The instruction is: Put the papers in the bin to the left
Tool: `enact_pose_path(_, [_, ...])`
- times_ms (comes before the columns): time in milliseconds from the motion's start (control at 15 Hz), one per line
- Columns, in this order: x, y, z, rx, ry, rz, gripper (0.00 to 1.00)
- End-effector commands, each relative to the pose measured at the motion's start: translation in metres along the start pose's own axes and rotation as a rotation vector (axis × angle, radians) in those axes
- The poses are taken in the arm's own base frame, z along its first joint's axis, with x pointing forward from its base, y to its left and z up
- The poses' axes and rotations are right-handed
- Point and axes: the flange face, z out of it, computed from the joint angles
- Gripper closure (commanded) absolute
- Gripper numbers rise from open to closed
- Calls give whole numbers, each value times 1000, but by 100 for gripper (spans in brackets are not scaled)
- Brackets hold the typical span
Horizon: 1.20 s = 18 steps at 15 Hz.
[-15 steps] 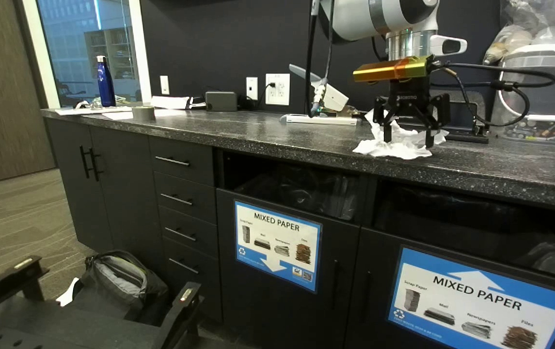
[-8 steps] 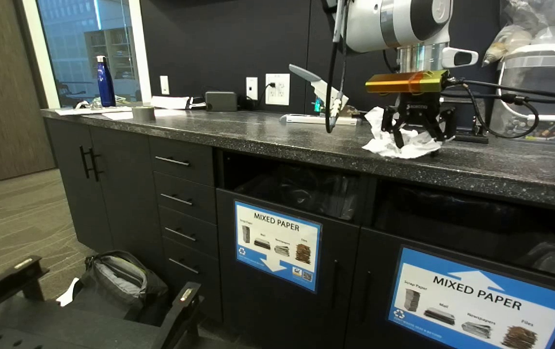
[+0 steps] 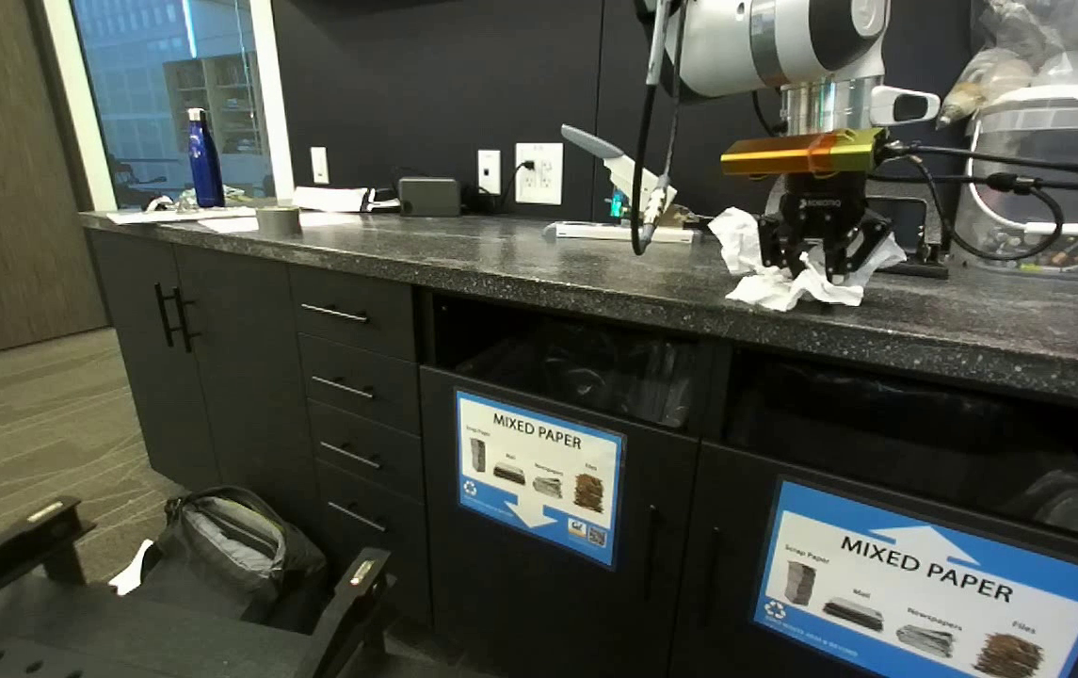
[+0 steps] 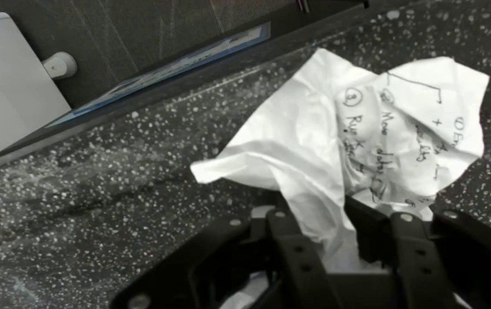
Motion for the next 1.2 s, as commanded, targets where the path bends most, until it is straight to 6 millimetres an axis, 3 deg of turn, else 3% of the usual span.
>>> enact_pose_path(0, [-11, 0, -2, -27, -89, -38, 86])
enact_pose_path(267, [-41, -7, -10, -15, -210, -122, 81])
enact_pose_path(667, [-113, -31, -14, 19, -317, -223, 82])
enact_pose_path(933, [-176, -68, 8, 67, -305, -307, 82])
enact_pose_path(1133, [-227, -100, 39, 71, -252, -367, 82])
